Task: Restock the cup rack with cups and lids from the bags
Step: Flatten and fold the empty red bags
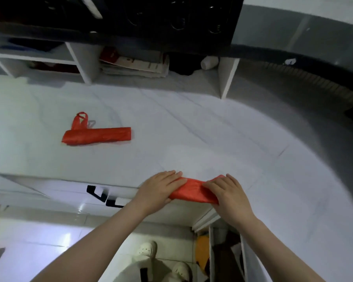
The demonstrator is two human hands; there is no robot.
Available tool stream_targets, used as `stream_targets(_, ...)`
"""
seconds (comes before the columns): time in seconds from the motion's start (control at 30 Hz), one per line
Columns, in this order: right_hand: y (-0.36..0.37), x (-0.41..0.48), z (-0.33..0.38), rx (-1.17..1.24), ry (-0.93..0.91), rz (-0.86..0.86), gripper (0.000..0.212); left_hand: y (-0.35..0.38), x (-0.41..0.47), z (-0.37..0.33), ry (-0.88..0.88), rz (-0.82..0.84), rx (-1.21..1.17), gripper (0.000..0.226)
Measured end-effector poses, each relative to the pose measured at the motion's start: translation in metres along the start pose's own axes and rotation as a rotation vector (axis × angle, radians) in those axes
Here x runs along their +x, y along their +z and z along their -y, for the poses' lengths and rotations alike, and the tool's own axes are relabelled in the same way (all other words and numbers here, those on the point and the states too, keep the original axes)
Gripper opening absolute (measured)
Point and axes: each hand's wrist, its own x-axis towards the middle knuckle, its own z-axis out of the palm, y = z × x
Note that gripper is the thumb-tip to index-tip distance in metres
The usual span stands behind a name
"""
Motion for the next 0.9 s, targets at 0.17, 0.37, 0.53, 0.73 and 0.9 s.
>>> stream_targets(0.17,0.009,0.051,0.041,0.08,-0.017,0.088,0.042,-0.034,-0.032,0.041,-0.094,-0.082,-0.033,0.066)
stream_targets(0.37,0.021,0.132,0.104,0.139,-0.01,-0.064,0.042,-0.085,-0.052,0.126,-0.142,-0.166,0.03,0.075)
stream_targets(0.53,0.04,0.219,0.163,0.145,-0.069,-0.283,0.046,-0.123,-0.08,0.214,-0.179,-0.292,0.124,0.057)
stream_targets(0.73,0.066,0.265,0.188,0.275,0.199,-0.17,0.071,-0.163,-0.109,0.288,-0.561,-0.399,0.049,0.038)
stream_targets(0.9,0.079,0.287,0.201,0.166,0.054,0.141,0.079,-0.178,-0.116,0.326,-0.784,-0.449,-0.182,0.013)
